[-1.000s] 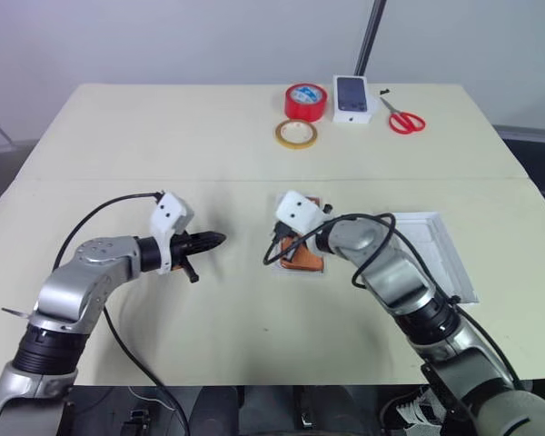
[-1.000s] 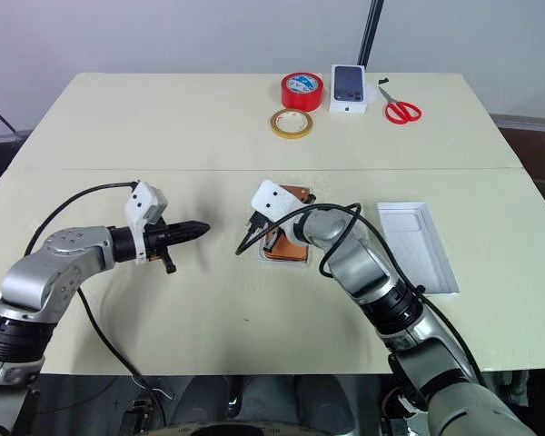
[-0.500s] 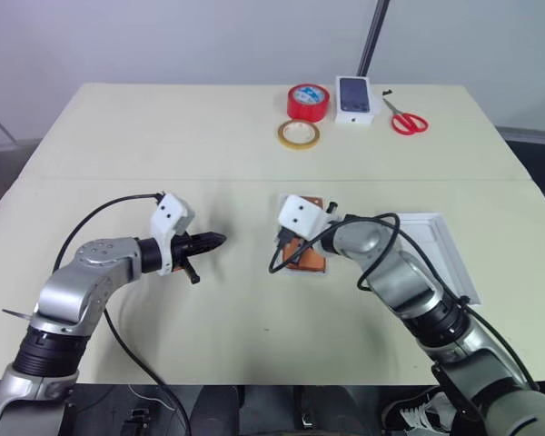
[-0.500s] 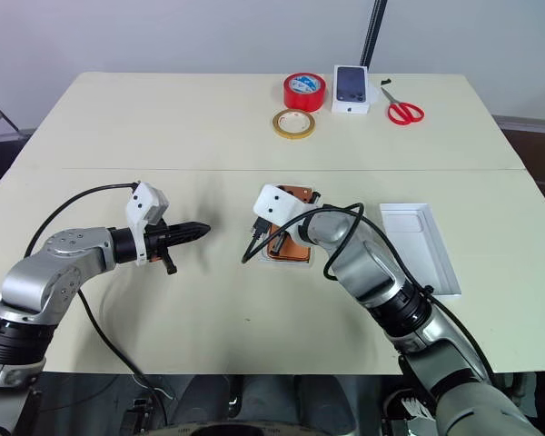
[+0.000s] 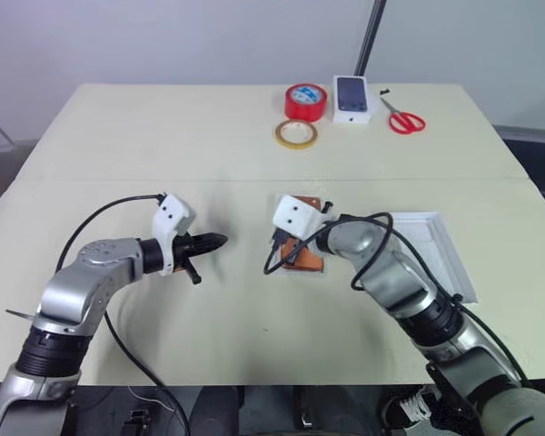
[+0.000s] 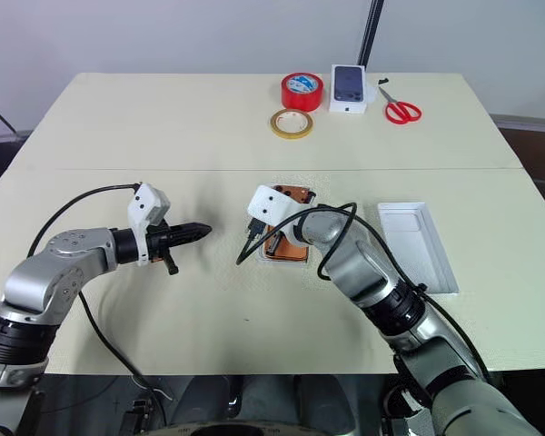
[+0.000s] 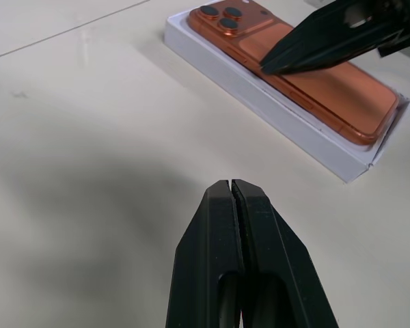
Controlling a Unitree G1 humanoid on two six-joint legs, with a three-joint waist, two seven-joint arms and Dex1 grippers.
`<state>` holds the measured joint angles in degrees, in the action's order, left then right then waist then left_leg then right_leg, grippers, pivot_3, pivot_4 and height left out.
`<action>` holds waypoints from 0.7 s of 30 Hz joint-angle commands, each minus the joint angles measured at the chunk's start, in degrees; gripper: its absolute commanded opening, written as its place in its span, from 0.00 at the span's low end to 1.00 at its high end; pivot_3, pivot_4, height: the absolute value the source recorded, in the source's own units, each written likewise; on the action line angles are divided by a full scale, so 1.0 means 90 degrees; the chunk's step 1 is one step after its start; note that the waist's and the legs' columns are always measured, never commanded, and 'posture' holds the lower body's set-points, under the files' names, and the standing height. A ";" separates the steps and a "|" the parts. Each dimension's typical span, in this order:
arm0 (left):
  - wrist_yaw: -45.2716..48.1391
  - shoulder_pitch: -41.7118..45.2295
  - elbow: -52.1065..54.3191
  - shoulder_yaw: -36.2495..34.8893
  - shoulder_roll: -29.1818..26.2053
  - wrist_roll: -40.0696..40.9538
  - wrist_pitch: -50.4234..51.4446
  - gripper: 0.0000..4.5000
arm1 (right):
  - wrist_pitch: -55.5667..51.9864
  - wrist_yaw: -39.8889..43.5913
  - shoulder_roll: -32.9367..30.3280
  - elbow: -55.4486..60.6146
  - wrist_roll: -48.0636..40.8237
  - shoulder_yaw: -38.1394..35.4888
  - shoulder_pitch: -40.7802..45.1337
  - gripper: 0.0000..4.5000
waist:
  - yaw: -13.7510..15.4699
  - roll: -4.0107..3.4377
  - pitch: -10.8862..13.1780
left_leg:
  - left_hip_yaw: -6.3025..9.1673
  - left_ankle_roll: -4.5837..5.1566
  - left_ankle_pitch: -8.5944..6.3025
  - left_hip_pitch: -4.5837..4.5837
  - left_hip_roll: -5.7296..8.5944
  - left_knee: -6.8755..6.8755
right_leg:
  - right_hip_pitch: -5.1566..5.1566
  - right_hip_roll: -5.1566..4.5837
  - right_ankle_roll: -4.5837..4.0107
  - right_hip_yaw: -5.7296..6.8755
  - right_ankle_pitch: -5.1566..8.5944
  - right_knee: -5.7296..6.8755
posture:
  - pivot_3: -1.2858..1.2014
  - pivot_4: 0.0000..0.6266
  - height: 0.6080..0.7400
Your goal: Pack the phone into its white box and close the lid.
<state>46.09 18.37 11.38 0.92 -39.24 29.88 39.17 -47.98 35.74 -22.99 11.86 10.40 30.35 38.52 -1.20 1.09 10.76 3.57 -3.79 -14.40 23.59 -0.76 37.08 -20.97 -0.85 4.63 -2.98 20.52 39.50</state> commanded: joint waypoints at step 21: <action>0.0498 -0.0100 0.0404 -0.0157 -0.0107 0.0177 -0.0028 0.01 | -0.0142 0.0784 -0.0782 0.0700 0.0841 0.0552 0.0094 0.00 | 0.0011 0.0001 -0.0001 | 0.0003 0.0000 0.0000 -0.0001 0.0003 0.0004 | 0.0006 -0.0004 0.0000 0.0001 0.0000 -0.0001 | 0.52 0.24 1.00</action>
<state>49.83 17.65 12.60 0.68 -39.41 30.67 39.47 -48.60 42.38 -30.29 17.30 17.75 35.51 39.87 -1.10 1.10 10.76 3.59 -3.78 -14.40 23.59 -0.73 37.11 -20.92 -0.88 4.63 -2.97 20.52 39.50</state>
